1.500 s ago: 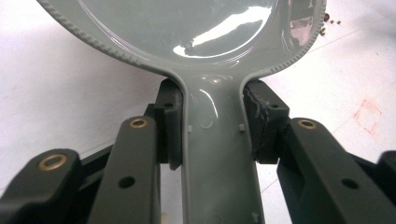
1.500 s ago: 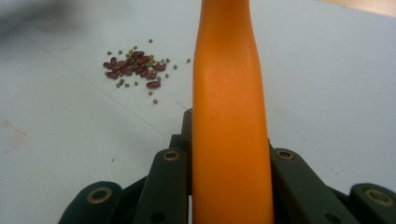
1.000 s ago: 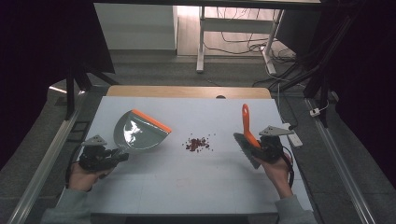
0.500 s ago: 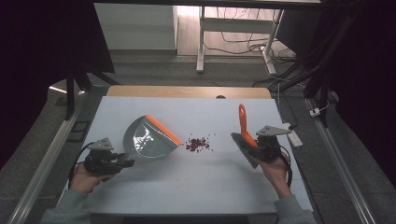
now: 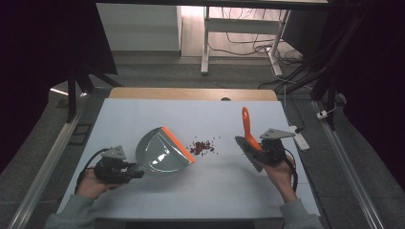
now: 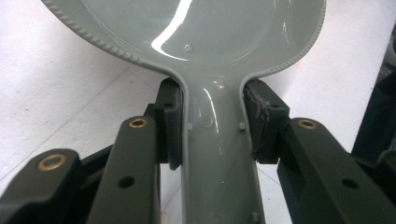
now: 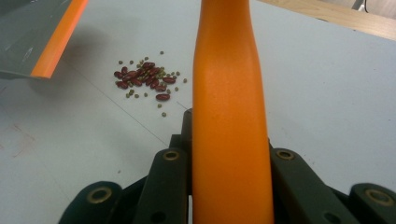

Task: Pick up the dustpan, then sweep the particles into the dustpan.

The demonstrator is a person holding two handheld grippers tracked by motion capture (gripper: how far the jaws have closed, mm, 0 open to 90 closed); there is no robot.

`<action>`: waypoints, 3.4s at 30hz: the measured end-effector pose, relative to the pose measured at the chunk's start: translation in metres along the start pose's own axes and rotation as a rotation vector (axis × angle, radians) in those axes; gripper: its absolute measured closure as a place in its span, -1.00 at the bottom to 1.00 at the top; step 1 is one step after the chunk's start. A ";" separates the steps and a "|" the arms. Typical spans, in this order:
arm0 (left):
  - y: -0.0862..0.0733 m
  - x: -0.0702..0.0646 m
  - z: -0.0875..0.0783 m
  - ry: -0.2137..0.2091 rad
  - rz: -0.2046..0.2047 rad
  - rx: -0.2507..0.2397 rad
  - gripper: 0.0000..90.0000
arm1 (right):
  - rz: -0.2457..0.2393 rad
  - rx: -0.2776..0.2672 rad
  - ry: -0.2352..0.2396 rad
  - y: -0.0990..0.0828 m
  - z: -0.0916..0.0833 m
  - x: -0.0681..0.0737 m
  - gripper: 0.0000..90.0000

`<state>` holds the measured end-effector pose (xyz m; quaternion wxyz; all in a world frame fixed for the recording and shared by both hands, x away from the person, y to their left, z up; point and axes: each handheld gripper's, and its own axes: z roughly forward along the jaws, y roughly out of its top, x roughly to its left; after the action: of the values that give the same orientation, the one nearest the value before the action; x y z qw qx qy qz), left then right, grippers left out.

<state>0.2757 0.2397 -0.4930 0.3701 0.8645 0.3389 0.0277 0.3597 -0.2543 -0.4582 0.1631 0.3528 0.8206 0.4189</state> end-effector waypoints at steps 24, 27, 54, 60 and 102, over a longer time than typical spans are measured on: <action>-0.005 0.004 0.003 -0.031 -0.011 0.098 0.36 | -0.020 0.004 0.005 0.004 0.008 0.003 0.70; -0.004 0.004 0.005 -0.036 -0.009 0.098 0.36 | -0.041 0.000 -0.006 0.011 0.012 0.006 0.70; 0.002 0.001 0.010 -0.048 -0.018 0.092 0.36 | -0.101 0.048 -0.019 0.052 0.065 0.008 0.70; 0.008 0.005 0.021 -0.066 0.001 0.132 0.36 | -0.084 0.082 -0.041 0.063 0.085 0.000 0.70; 0.010 0.003 0.029 -0.068 -0.016 0.154 0.36 | -0.096 0.235 -0.059 0.067 0.157 0.000 0.71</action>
<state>0.2924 0.2188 -0.5078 0.3141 0.8881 0.3343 -0.0307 0.4782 -0.1376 -0.4980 0.1648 0.3419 0.8748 0.3010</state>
